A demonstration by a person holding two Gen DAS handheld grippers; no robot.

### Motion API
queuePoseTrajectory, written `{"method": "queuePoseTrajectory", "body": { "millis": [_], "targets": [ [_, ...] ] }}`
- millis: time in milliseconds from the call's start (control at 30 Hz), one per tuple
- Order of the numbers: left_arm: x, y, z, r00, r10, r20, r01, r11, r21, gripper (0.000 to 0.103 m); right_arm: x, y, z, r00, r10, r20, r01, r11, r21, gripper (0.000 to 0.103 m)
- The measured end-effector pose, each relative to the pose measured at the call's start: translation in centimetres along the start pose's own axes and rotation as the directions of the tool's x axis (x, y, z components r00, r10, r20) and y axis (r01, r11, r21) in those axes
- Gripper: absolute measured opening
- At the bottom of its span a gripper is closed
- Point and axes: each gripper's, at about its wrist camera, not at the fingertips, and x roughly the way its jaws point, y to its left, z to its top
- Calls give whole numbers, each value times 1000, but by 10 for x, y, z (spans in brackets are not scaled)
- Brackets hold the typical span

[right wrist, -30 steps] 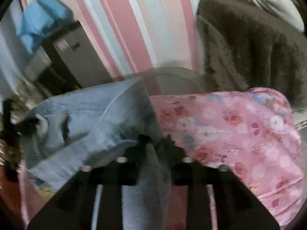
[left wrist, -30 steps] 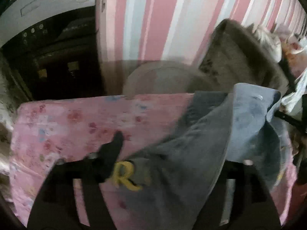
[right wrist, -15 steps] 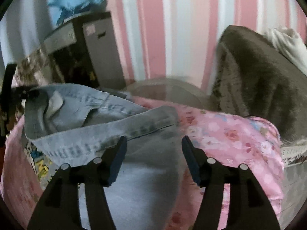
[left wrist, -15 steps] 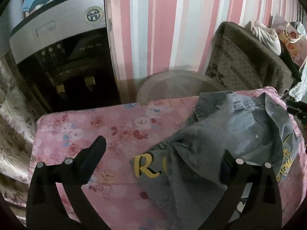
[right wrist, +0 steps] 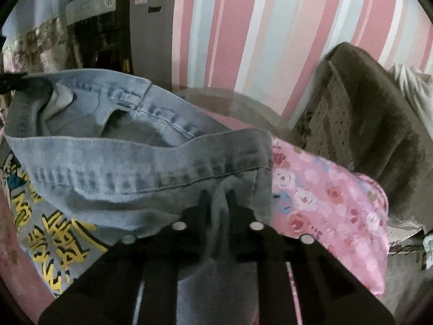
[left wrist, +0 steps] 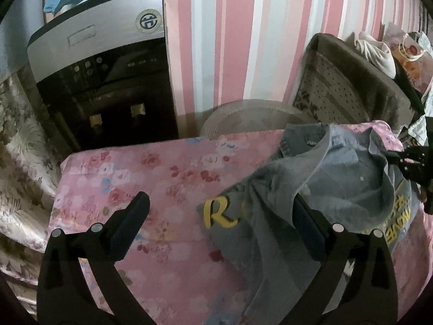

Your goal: Fold large clothes

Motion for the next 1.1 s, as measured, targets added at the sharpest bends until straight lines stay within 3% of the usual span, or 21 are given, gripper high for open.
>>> {"method": "queuePoseTrajectory", "body": {
  "millis": [133, 200, 233, 333, 400, 433, 467, 500, 567, 633, 767, 867, 900, 933, 967, 1000, 1067, 1100],
  "targets": [
    [-3, 10, -3, 1000, -9, -10, 9, 1000, -12, 100, -12, -20, 2, 997, 42, 68, -51, 988, 142, 8],
    [-1, 20, 0, 998, -57, -21, 56, 997, -56, 100, -13, -27, 3, 995, 64, 78, -78, 979, 187, 8],
    [1, 27, 2, 993, -118, -27, 115, 989, -96, 100, -13, -28, 1, 995, 68, 71, -81, 978, 192, 8],
    [3, 34, 3, 975, -223, 4, 220, 961, -165, 100, -11, -24, -1, 997, 47, 62, -58, 983, 175, 8],
    [-6, 33, 4, 953, -295, 70, 303, 936, -180, 100, -9, -27, -4, 997, 48, 68, -61, 979, 194, 8],
    [-11, 33, 4, 930, -352, 106, 366, 913, -178, 100, -8, -28, -3, 996, 50, 71, -64, 977, 205, 8],
    [-15, 31, 4, 922, -368, 120, 385, 906, -174, 100, -8, -28, -4, 996, 51, 76, -66, 974, 215, 8],
    [-18, 29, 4, 927, -354, 125, 372, 914, -165, 100, -8, -29, -4, 996, 52, 78, -68, 974, 218, 9],
    [-17, 18, 3, 971, -222, 91, 231, 967, -105, 100, -7, -30, -3, 995, 49, 83, -66, 973, 222, 8],
    [-11, 3, -3, 994, -94, 50, 95, 995, -11, 100, -9, -30, -3, 995, 44, 91, -64, 971, 229, 8],
    [13, -34, -14, 998, 68, -8, -65, 982, 177, 100, -9, -30, -3, 995, 40, 91, -59, 972, 227, 8],
    [35, -51, -9, 995, 88, -43, -75, 967, 244, 97, -8, -28, -2, 996, 35, 85, -53, 975, 217, 8],
    [45, -58, -6, 994, 88, -65, -68, 964, 258, 90, -9, -28, -3, 995, 37, 88, -56, 974, 217, 8],
    [56, -64, -3, 992, 92, -88, -65, 962, 265, 64, -11, -29, -3, 995, 43, 92, -62, 973, 220, 8],
    [68, -69, 1, 989, 58, -136, -22, 966, 257, 27, -12, -29, -3, 994, 47, 97, -68, 972, 224, 7],
    [71, -71, 3, 988, 42, -147, -5, 970, 243, 15, -14, -31, -4, 993, 57, 106, -80, 969, 232, 7],
    [63, -70, 12, 996, 24, -84, -7, 979, 205, 9, -25, -37, -6, 986, 82, 148, -119, 959, 258, 6],
    [51, -66, 15, 999, -19, -39, 25, 986, 167, 8, -33, -39, -7, 980, 92, 178, -138, 953, 269, 6]
  ]
}}
